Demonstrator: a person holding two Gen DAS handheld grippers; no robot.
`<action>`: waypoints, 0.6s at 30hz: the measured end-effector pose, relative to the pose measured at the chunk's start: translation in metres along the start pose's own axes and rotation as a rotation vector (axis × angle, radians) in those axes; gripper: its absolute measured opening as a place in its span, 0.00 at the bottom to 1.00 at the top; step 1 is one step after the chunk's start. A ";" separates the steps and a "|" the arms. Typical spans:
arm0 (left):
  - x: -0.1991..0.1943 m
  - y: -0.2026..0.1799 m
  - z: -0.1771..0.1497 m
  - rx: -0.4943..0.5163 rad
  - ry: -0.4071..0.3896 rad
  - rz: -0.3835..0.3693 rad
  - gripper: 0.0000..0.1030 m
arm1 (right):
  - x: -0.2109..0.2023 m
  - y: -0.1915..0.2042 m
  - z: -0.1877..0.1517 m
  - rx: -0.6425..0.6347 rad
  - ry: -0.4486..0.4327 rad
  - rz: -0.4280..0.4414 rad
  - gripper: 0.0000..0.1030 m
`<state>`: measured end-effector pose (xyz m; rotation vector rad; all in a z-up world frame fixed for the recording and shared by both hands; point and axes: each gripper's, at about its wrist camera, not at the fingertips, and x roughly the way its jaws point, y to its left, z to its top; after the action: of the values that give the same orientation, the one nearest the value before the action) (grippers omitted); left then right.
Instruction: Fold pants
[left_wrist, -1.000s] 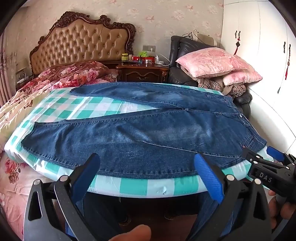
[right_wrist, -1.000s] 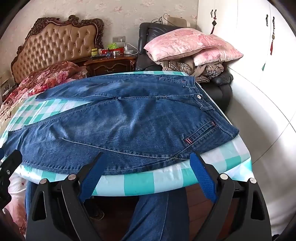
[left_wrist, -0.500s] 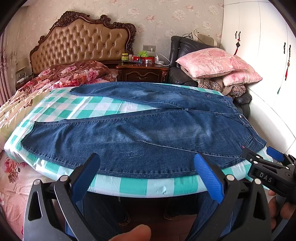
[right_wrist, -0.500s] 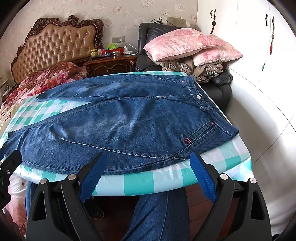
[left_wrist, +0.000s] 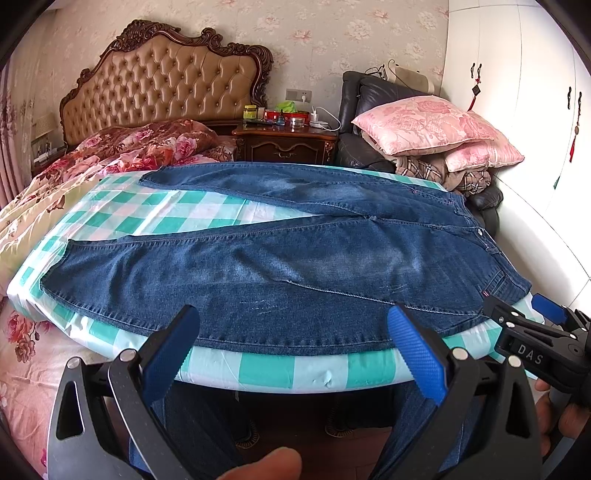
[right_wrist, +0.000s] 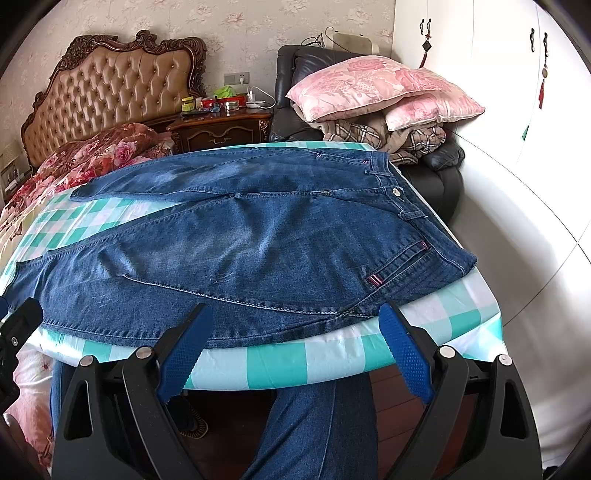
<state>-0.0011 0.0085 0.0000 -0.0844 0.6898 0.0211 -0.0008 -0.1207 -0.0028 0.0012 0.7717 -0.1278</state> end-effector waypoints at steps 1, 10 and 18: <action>0.000 0.000 0.000 0.000 0.000 -0.001 0.99 | 0.000 0.000 0.000 0.000 0.000 0.000 0.85; 0.000 0.000 0.000 0.000 0.000 -0.002 0.99 | 0.001 -0.002 -0.001 0.001 0.000 0.000 0.85; 0.000 0.001 0.000 -0.002 0.000 -0.003 0.99 | 0.000 -0.002 -0.001 0.001 0.000 -0.001 0.85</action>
<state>-0.0011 0.0090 -0.0005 -0.0869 0.6892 0.0192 -0.0017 -0.1228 -0.0038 0.0019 0.7717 -0.1290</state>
